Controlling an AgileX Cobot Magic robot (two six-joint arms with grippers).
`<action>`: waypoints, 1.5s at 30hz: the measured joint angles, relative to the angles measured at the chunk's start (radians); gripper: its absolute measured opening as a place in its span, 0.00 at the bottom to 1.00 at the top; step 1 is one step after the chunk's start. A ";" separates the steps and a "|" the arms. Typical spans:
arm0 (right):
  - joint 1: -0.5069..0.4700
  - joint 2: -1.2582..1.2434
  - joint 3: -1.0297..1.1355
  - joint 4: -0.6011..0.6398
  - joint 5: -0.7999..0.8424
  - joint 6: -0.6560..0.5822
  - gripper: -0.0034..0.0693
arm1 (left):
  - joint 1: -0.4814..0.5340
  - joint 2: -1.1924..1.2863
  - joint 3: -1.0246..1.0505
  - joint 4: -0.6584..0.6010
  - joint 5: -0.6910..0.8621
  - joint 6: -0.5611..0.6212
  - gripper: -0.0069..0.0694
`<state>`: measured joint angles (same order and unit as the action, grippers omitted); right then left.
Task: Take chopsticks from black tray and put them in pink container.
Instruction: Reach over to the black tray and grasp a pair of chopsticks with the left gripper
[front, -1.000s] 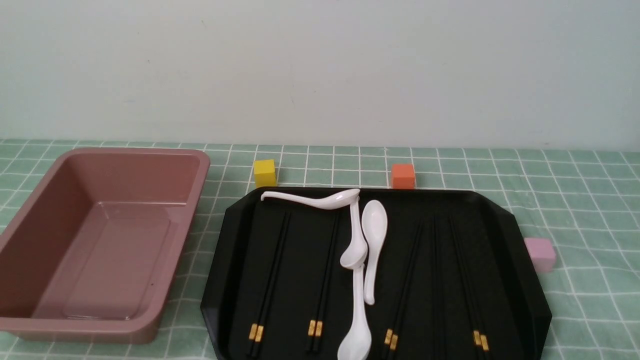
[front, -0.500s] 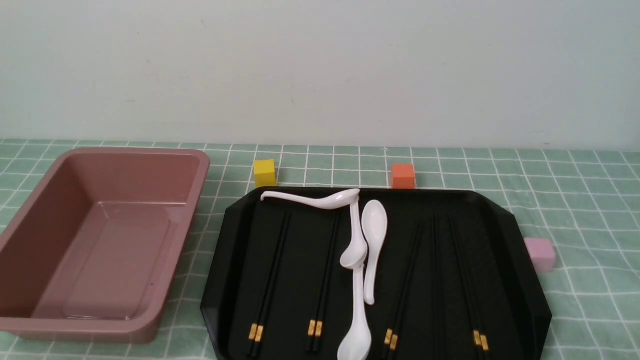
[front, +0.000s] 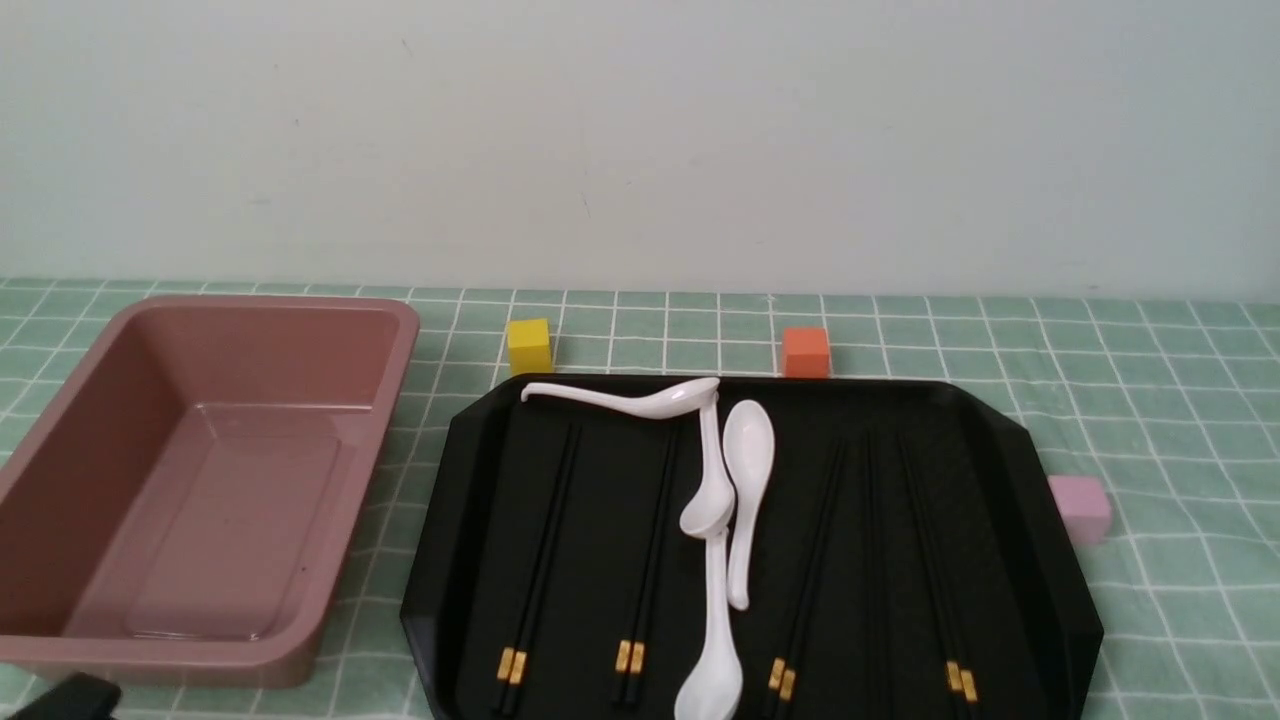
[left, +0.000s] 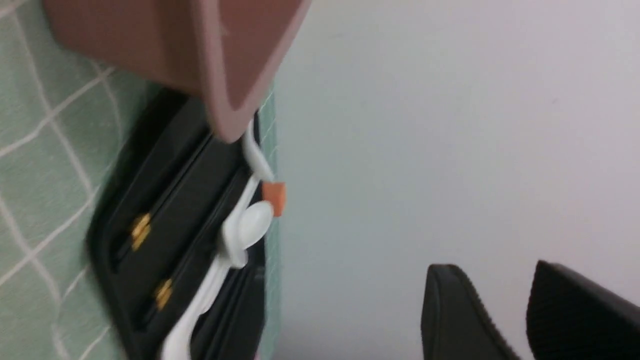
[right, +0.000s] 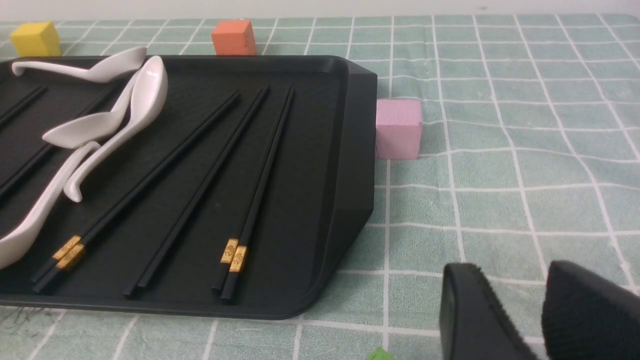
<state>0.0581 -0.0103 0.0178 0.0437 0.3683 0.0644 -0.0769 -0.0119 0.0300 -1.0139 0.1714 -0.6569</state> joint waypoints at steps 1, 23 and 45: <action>0.000 0.000 0.000 0.000 0.000 0.000 0.38 | 0.000 0.000 -0.006 -0.009 -0.026 0.006 0.40; 0.000 0.000 0.000 0.000 0.000 0.000 0.38 | 0.000 1.154 -0.747 0.362 0.804 0.639 0.07; 0.000 0.000 0.000 -0.001 0.000 0.000 0.38 | -0.425 1.629 -1.247 0.892 0.823 0.192 0.16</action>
<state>0.0581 -0.0103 0.0178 0.0427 0.3683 0.0644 -0.5019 1.6169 -1.2167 -0.1215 0.9941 -0.4648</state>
